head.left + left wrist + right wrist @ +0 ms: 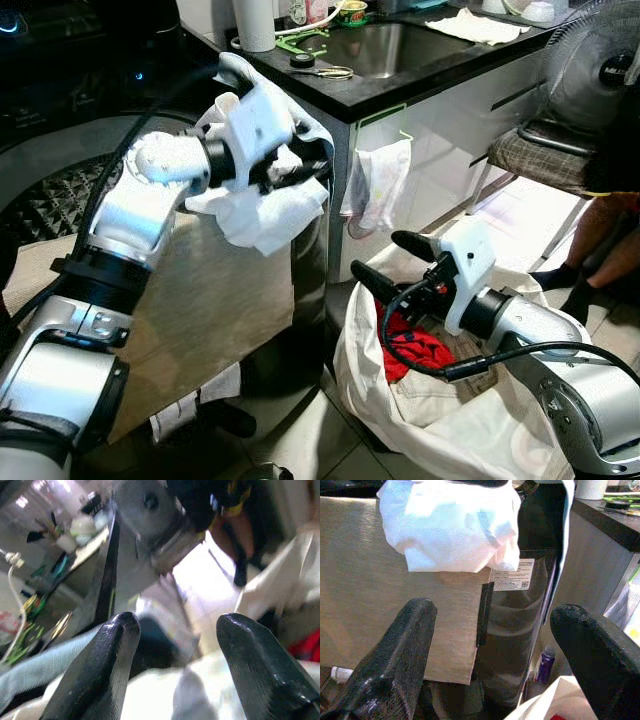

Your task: Clothes washing

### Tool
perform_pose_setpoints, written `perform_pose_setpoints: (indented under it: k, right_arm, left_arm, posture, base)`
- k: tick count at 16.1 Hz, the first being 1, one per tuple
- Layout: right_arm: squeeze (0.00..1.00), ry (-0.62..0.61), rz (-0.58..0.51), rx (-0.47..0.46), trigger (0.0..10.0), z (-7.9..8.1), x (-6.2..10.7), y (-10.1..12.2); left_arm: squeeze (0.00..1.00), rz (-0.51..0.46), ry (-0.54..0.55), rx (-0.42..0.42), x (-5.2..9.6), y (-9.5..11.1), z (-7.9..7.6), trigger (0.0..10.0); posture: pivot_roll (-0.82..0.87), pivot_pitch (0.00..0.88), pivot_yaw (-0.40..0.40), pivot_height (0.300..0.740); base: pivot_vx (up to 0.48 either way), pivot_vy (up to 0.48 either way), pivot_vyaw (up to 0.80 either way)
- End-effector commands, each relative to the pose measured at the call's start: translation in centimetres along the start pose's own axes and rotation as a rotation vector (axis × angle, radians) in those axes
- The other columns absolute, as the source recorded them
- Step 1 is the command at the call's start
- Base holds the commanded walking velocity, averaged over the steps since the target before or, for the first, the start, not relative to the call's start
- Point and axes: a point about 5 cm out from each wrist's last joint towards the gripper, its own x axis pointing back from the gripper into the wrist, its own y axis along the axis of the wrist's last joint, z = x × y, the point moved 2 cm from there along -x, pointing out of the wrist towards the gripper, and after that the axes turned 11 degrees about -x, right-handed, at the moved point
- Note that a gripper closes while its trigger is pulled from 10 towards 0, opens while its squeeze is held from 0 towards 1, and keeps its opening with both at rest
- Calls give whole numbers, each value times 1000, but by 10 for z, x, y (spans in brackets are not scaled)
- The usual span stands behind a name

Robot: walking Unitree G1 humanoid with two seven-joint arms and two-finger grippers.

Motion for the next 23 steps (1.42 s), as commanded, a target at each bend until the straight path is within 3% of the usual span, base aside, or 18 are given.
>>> perform_pose_setpoints:
  k: [1,5,6,10,11,12,13,19,23]
  right_arm:
    - [0,15,-1,21,10000,2,0,4]
    - [0,18,1,23,10000,3,-1,4]
    - [0,18,4,25,10000,3,-1,5]
    - [0,19,3,25,10000,3,-1,5]
    - [0,19,1,24,10000,3,-1,5]
    - [0,18,0,25,10000,3,-1,5]
    - [0,17,0,25,10000,3,-1,5]
    - [0,13,-4,24,10000,3,-1,6]
    - [0,9,-7,24,10000,2,-1,6]
  left_arm:
    - [0,47,-10,-50,1,-5,-2,10000]
    - [0,152,-31,-98,3,-13,-9,10000]
    - [0,216,-55,-141,5,-22,-9,10000]
    - [0,314,-58,-155,10,-31,-3,10000]
    - [0,344,-47,-156,11,-34,0,6745]
    - [0,362,-37,-161,12,-35,2,784]
    - [0,364,-35,-158,12,-35,3,0]
    - [0,359,3,-142,12,-33,11,0]
    - [0,244,80,-81,1,-12,28,0]
  posture:
    - [-73,0,59,740]
    - [-72,0,59,740]
    - [-70,0,60,740]
    - [-70,0,62,740]
    - [-70,0,65,740]
    - [-70,0,65,740]
    - [-70,0,65,740]
    - [-70,0,69,740]
    - [-68,0,76,740]
  base:
    - [0,0,0]
    - [0,0,0]
    - [0,0,0]
    - [0,0,0]
    - [0,0,0]
    - [0,0,0]
    - [0,0,0]
    - [0,0,0]
    - [0,0,0]
